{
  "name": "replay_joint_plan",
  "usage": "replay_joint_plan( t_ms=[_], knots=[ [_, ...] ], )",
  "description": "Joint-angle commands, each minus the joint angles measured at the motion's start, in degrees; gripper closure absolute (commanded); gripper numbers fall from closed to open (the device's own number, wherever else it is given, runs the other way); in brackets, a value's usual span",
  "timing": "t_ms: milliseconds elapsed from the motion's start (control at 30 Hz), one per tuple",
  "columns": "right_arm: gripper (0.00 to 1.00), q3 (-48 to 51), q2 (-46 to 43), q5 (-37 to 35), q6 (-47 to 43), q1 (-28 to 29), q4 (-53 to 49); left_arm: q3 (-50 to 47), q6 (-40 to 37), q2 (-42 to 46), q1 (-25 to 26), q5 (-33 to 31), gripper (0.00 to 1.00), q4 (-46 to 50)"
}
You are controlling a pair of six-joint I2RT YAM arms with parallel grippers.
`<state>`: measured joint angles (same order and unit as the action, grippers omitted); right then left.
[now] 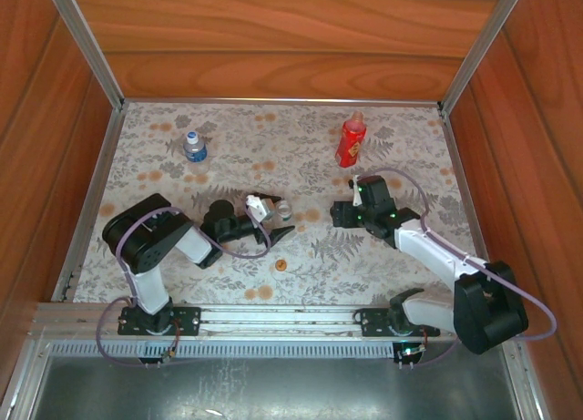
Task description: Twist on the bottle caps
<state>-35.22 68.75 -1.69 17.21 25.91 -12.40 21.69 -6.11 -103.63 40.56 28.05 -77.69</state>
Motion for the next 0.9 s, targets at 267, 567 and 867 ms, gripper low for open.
replay_joint_plan(
  t_ms=[267, 567, 867],
  knots=[
    [0.16, 0.77, -1.86, 1.23, -0.17, 0.46, 1.03, -0.8, -1.25, -2.8, 0.23, 4.31, 0.13, -3.52],
    [0.16, 1.04, -2.04, 0.92, -0.24, 0.46, 0.66, -1.4, -1.41, -3.9, -0.09, 5.44, 0.21, -3.48],
    [0.16, 2.36, -3.34, -0.23, 0.07, 0.46, 1.47, 0.62, -0.97, -5.87, -0.07, 5.82, 0.36, -3.52]
  ],
)
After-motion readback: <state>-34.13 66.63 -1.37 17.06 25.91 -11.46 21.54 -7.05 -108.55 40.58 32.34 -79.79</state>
